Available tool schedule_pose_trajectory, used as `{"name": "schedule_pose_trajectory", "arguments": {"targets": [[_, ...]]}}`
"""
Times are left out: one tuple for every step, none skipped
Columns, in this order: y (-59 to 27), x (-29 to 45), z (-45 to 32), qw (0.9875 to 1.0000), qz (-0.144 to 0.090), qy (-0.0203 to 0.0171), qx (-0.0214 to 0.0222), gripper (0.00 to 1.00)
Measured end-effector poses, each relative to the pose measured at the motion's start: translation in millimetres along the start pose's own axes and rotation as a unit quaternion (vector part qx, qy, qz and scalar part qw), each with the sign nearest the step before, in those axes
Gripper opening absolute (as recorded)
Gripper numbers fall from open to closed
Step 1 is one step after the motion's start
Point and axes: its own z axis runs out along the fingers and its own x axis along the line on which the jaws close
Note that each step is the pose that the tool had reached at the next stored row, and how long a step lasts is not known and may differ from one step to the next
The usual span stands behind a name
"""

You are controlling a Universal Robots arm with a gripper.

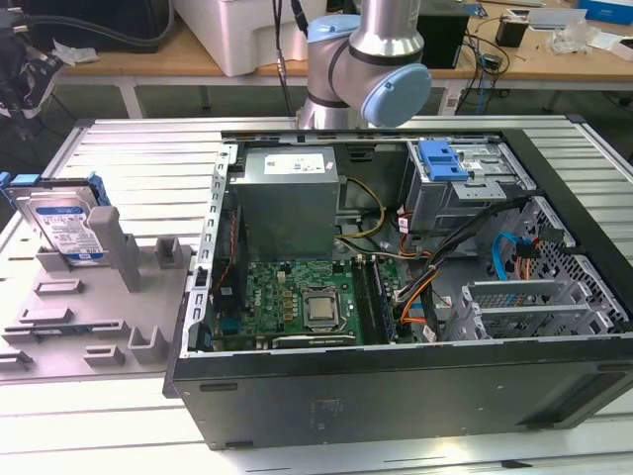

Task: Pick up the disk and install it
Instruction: 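Pick up the disk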

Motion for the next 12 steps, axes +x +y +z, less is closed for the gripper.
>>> {"name": "schedule_pose_trajectory", "arguments": {"targets": [[0.0, 0.1, 0.1, 1.0000, 0.000, 0.0014, 0.0004, 0.11], [0.0, 0.1, -0.1, 1.0000, 0.000, 0.0015, 0.0006, 0.11], [0.0, 0.0, 0.0, 1.0000, -0.002, 0.0015, 0.0008, 0.11], [-0.1, 0.1, 0.0, 1.0000, -0.006, 0.0016, 0.0013, 0.11], [0.0, 0.4, 0.0, 1.0000, -0.009, 0.0017, 0.0018, 0.11], [0.0, 1.1, 0.1, 0.9999, -0.014, 0.0017, 0.0029, 0.11], [-0.2, 2.1, 0.2, 0.9998, -0.020, 0.0018, 0.0042, 0.11], [-0.3, 3.4, 0.3, 0.9996, -0.027, 0.0019, 0.0058, 0.11], [-0.4, 4.4, 0.3, 0.9994, -0.034, 0.0021, 0.0068, 0.11], [-0.5, 5.5, 0.4, 0.9992, -0.040, 0.0022, 0.0079, 0.11], [-0.6, 6.4, 0.4, 0.9990, -0.043, 0.0023, 0.0085, 0.11], [-0.9, 7.7, 0.5, 0.9989, -0.047, 0.0022, 0.0088, 0.11]]}}
